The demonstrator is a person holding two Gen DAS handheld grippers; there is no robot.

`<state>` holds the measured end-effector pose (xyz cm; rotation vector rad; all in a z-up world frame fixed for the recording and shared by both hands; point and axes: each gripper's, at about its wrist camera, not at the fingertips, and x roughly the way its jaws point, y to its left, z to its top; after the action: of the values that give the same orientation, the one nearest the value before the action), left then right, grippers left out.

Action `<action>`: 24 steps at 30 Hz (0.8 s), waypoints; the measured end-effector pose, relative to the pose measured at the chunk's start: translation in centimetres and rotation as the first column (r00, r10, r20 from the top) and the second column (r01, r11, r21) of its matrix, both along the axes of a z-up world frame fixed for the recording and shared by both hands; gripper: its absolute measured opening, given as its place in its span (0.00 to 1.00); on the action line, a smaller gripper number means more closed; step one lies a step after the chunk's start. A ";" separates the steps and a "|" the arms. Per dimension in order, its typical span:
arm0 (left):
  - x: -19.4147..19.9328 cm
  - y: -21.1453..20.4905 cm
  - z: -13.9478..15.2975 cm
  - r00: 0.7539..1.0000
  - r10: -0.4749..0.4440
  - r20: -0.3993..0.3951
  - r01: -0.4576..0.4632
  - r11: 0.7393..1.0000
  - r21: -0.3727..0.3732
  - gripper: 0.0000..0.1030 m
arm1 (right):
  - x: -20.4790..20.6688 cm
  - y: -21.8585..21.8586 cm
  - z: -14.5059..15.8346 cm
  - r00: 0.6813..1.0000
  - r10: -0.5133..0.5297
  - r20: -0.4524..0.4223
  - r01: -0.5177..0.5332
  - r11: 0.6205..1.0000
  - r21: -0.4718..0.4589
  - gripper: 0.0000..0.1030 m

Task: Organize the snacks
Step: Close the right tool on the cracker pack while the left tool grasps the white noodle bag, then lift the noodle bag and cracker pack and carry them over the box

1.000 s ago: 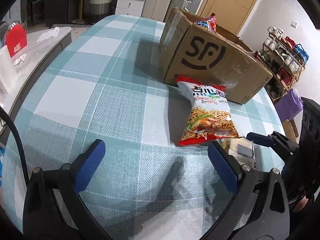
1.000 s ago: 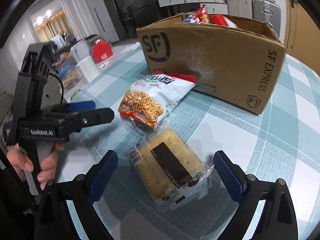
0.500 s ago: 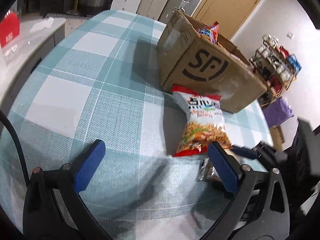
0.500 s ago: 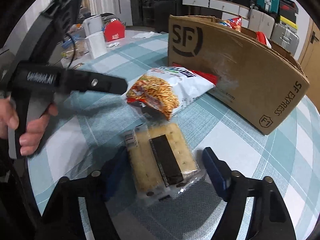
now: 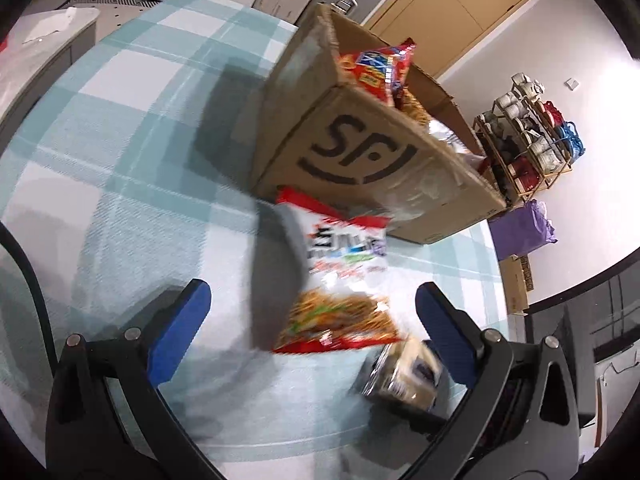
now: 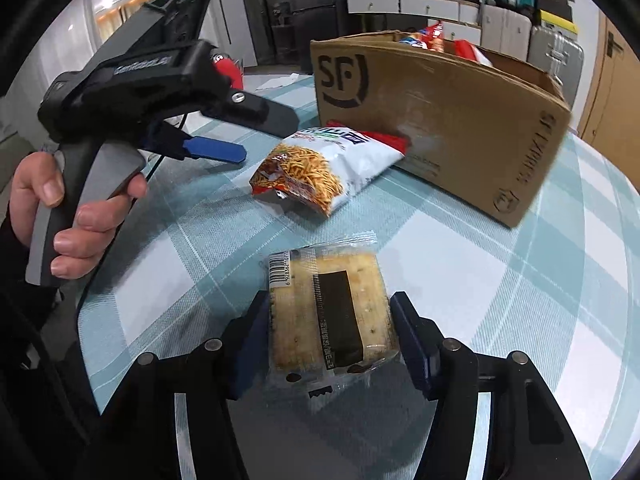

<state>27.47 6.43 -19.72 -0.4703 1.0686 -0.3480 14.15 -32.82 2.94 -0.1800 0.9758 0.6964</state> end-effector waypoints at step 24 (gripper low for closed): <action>-0.7 -7.1 1.3 0.988 -0.102 0.112 0.072 0.968 0.242 0.41 | -0.9 -3.9 0.8 0.996 -0.088 0.001 0.087 0.986 0.142 0.59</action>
<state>26.77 -0.66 -18.44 -0.1855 0.9967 -0.3180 13.23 -36.67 3.78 -0.0145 0.9182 0.6809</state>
